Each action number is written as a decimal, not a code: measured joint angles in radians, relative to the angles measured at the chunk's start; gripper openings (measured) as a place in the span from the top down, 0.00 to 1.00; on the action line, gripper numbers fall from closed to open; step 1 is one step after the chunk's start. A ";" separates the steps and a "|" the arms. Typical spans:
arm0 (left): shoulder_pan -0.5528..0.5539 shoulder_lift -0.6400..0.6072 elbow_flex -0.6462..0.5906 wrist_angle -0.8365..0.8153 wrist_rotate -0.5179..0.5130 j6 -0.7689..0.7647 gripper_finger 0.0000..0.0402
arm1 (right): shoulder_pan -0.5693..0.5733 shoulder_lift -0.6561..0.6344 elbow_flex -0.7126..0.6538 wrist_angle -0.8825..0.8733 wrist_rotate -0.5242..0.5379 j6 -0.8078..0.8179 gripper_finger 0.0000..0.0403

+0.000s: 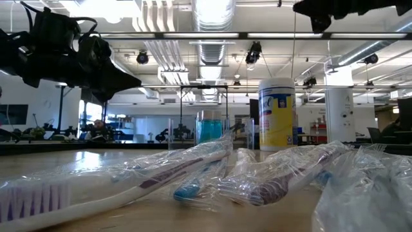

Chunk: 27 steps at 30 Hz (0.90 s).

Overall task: Pick & Place toothbrushing station
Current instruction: Put the blue mouthwash into the transparent organizer

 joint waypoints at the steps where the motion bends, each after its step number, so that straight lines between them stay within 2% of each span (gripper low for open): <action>1: 0.000 0.000 0.000 0.000 0.000 -0.003 0.97 | 0.000 -0.004 -0.012 0.002 -0.002 0.025 0.98; 9: 0.000 -0.005 0.000 0.000 0.000 -0.004 0.97 | -0.001 -0.006 -0.056 -0.008 -0.005 0.185 0.98; 14: 0.000 -0.009 0.000 0.000 0.000 -0.003 0.96 | 0.009 0.052 0.012 -0.132 -0.004 0.327 0.98; 20: 0.000 -0.012 0.019 0.005 0.000 -0.002 0.98 | 0.059 0.198 0.123 -0.318 0.134 0.483 0.98; 22: 0.000 -0.013 0.033 0.008 0.000 0.005 0.98 | 0.081 0.262 0.180 -0.389 0.148 0.536 0.98; 27: 0.000 -0.013 0.042 0.001 0.024 0.095 0.98 | 0.209 0.445 0.351 -0.558 0.234 0.644 0.98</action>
